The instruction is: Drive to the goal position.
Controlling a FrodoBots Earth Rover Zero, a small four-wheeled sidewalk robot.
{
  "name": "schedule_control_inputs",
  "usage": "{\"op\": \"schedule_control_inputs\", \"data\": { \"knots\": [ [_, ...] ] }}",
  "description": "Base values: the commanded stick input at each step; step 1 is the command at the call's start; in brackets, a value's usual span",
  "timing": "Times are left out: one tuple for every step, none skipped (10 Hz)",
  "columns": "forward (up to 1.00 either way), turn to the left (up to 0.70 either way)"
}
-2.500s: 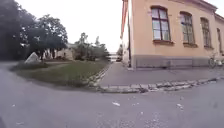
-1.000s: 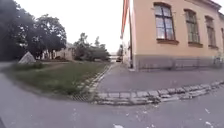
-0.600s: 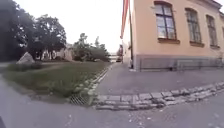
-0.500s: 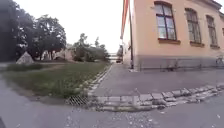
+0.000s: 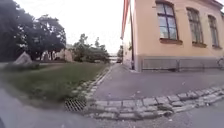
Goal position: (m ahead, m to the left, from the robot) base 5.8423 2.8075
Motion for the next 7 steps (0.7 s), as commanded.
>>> {"op": "schedule_control_inputs", "data": {
  "knots": [
    [0.44, 0.02],
    [0.44, 0.02],
    [0.44, 0.02],
    [0.44, 0.02],
    [0.44, 0.02],
    [0.44, 0.02],
    [0.44, 0.02]
  ]
}}
